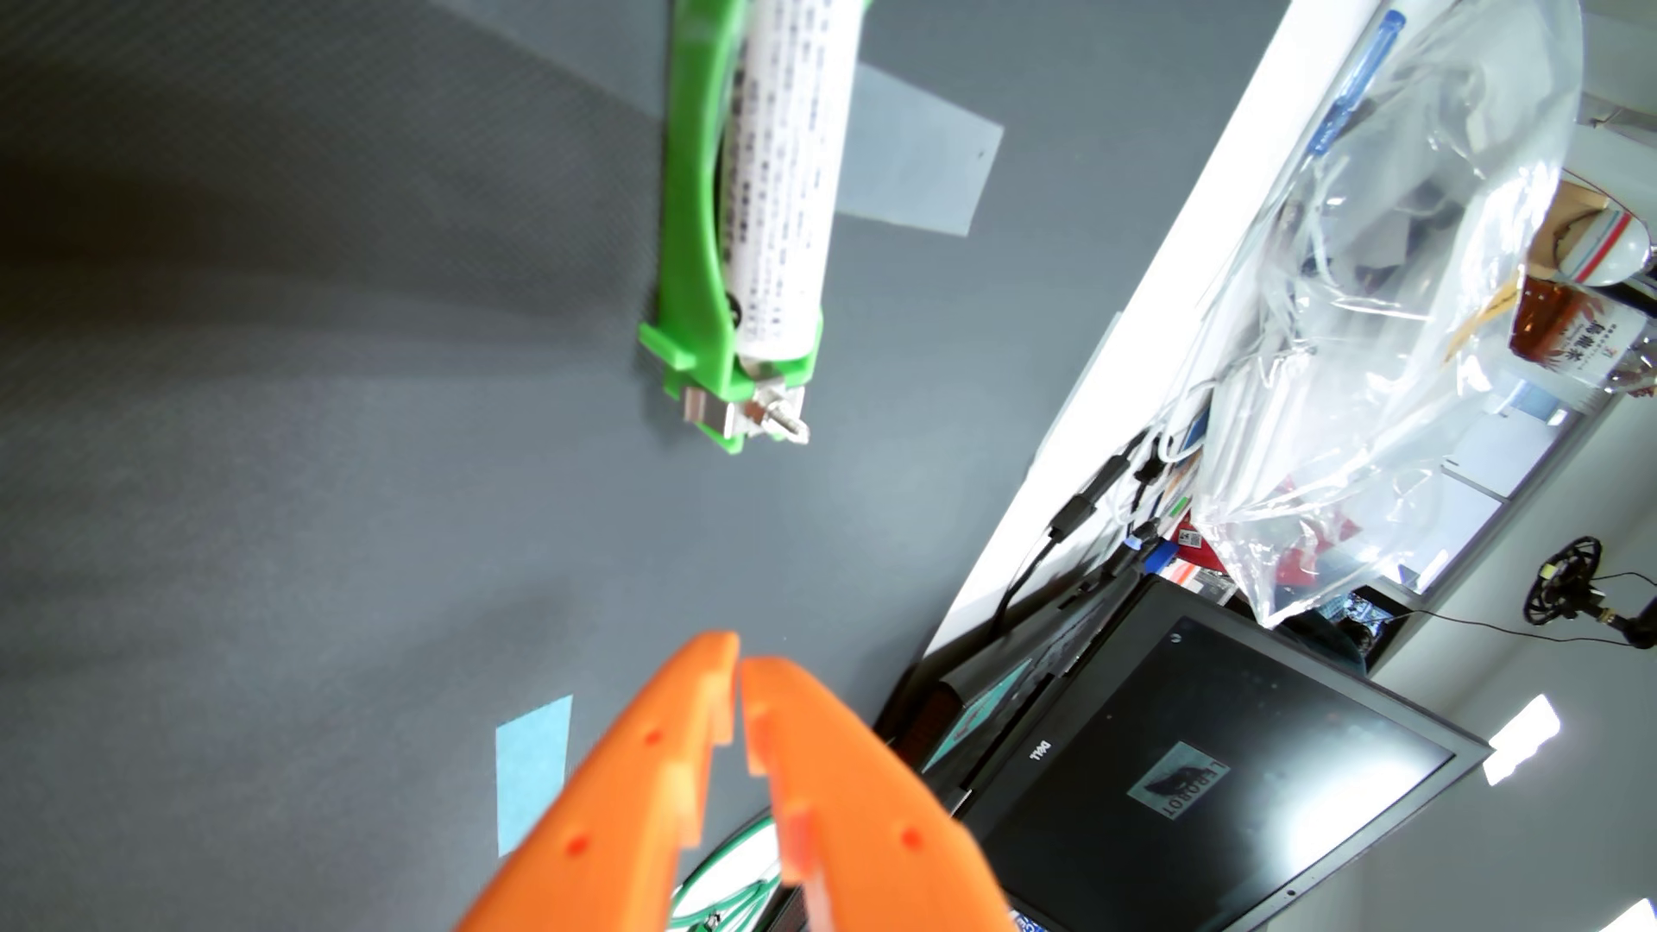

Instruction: Insert Battery

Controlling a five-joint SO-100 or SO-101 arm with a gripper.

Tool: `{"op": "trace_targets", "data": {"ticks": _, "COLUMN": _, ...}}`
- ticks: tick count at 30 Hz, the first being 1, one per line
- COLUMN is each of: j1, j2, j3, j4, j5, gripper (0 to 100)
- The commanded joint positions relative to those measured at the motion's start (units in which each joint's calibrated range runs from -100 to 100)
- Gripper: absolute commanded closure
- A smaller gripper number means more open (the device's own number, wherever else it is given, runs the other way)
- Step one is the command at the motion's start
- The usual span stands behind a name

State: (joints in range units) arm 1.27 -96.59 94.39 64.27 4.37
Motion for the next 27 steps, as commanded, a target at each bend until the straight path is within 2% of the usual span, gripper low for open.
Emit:
{"op": "trace_targets", "data": {"ticks": 1, "j1": 0.0, "j2": -0.4, "j3": -0.4, "j4": 0.2, "j5": 0.1, "gripper": 98}}
{"op": "trace_targets", "data": {"ticks": 27, "j1": -0.4, "j2": -0.4, "j3": -0.4, "j4": 0.2, "j5": 0.3, "gripper": 98}}
